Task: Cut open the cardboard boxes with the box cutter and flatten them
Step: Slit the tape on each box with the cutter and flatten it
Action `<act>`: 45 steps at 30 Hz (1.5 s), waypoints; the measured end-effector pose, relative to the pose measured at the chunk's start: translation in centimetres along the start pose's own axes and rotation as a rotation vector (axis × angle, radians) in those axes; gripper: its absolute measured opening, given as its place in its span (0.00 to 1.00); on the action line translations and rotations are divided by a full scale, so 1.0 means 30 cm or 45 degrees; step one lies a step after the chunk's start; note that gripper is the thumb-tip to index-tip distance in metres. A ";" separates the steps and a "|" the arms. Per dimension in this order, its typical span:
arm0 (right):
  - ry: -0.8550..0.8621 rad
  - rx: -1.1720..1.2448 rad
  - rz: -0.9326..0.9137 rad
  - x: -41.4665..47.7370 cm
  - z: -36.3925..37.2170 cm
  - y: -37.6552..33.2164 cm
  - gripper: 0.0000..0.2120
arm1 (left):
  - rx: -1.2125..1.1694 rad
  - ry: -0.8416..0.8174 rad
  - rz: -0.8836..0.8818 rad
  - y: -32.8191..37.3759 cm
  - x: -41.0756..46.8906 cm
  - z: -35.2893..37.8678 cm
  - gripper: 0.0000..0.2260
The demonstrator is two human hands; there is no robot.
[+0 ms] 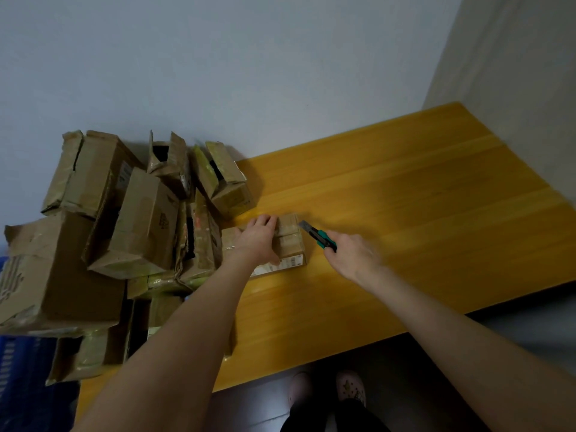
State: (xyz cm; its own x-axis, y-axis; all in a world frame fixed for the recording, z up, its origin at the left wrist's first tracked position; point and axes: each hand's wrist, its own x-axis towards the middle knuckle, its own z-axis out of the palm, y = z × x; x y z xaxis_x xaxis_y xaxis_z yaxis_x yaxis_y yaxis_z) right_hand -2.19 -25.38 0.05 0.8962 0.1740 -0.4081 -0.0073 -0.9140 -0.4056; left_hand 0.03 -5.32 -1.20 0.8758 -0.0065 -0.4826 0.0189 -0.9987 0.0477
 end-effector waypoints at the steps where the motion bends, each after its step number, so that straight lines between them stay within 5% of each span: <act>1: -0.002 -0.010 -0.004 -0.004 0.000 -0.003 0.17 | 0.002 0.003 0.001 0.001 0.000 0.000 0.49; 24: -0.126 -0.032 0.108 -0.081 -0.015 -0.049 0.15 | 0.039 0.004 0.020 -0.005 -0.003 -0.017 0.49; 33: 0.048 1.136 0.374 0.021 0.038 -0.115 0.10 | -0.383 0.039 -0.370 0.001 -0.023 0.024 0.48; 40: 0.029 1.105 0.519 0.090 0.166 -0.204 0.19 | -0.788 -0.104 -0.430 -0.073 -0.013 0.068 0.35; 45: 0.087 0.942 0.462 0.122 0.183 -0.224 0.20 | -0.968 0.051 -0.447 -0.080 -0.041 0.063 0.30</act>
State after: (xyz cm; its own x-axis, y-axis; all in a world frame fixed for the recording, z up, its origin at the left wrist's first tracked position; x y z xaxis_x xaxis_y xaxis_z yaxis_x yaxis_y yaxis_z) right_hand -1.30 -16.58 -3.22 0.8067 -0.1305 -0.5763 -0.5703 -0.4274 -0.7015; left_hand -2.00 -3.01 -2.40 0.7744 0.3145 -0.5490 0.6013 -0.6357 0.4841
